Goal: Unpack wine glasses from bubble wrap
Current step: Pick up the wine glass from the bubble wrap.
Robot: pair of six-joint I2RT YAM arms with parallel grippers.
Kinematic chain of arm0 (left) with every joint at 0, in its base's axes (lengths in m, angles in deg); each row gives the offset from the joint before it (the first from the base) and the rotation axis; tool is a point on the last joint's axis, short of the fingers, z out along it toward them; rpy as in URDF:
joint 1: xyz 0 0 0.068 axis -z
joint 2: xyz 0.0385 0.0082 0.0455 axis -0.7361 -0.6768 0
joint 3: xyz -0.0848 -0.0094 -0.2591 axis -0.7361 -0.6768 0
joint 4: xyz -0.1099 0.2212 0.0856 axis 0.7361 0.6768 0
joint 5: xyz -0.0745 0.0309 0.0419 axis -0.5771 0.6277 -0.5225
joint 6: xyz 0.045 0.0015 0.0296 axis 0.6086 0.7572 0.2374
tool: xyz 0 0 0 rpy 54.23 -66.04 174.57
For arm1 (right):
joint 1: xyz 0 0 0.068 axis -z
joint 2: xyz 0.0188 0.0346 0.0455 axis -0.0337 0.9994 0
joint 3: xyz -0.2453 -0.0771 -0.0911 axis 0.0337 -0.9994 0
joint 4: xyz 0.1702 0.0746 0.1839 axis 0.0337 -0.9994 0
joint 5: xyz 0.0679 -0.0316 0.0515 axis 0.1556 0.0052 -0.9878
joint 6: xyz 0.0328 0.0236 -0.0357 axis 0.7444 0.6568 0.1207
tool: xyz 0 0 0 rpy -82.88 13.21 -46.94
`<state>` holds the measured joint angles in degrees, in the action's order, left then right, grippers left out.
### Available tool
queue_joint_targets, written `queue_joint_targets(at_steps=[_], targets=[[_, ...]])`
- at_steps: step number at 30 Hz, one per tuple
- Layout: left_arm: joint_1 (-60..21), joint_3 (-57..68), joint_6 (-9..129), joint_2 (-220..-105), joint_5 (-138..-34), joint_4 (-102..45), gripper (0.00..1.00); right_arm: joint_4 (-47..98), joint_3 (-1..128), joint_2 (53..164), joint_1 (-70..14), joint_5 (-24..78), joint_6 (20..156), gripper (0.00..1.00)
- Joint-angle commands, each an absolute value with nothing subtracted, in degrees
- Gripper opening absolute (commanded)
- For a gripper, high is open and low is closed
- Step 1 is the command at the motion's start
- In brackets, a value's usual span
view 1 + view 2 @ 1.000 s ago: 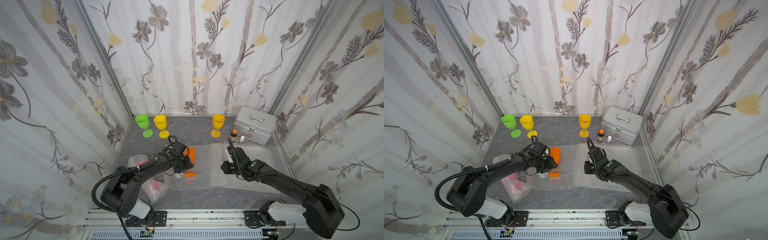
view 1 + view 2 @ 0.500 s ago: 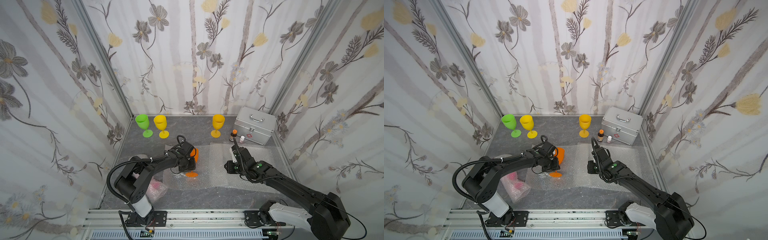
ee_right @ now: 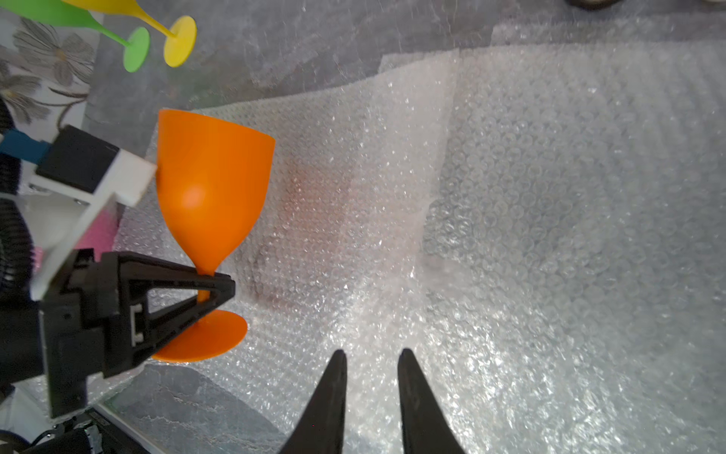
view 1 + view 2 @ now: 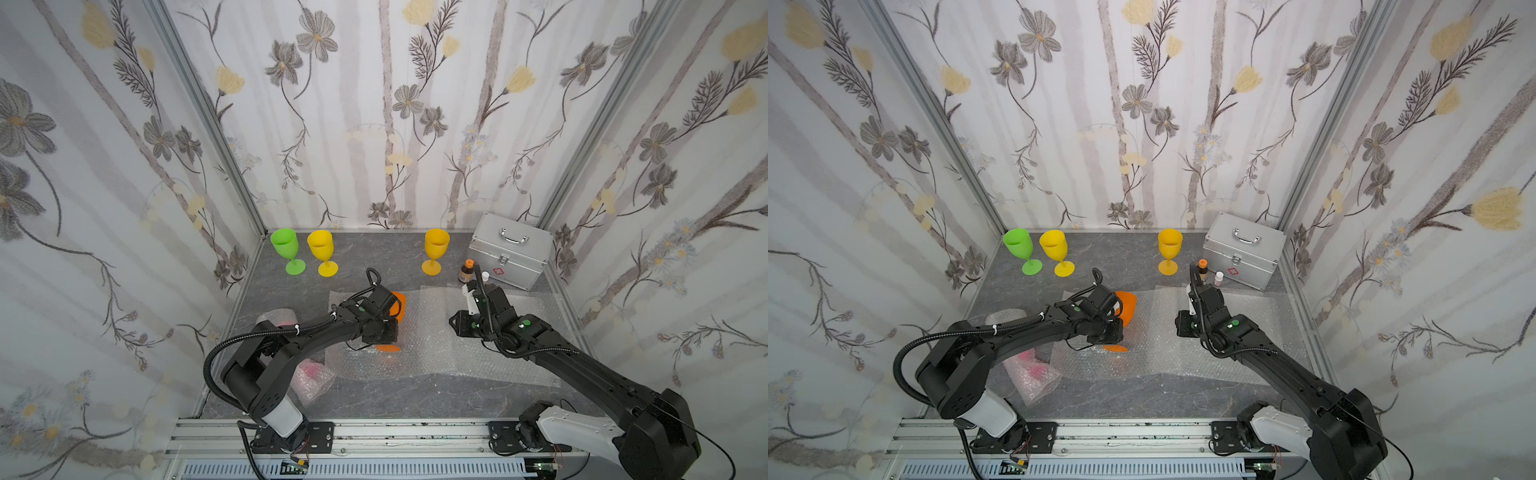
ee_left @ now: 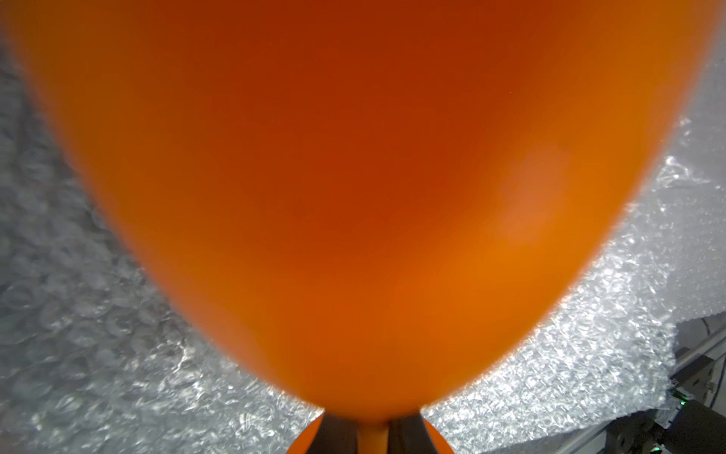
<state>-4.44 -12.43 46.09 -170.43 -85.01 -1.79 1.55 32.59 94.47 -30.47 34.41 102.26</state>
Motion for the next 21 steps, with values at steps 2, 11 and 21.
queue_joint_targets(at_steps=[2, 11, 21], targets=[[-0.7, -11.8, 52.6, -168.9, -77.6, 0.5, 0.10, 2.5, 35.6, 94.0, -27.8, 27.6, 101.1, 0.26], [11.0, -13.1, 63.2, -164.2, -63.0, -2.9, 0.11, 1.3, 40.8, 95.9, -23.8, 17.9, 101.0, 0.30], [18.5, -15.2, 69.0, -160.6, -52.4, -6.7, 0.10, 2.4, 40.2, 97.0, -23.4, 13.7, 101.3, 0.34]])
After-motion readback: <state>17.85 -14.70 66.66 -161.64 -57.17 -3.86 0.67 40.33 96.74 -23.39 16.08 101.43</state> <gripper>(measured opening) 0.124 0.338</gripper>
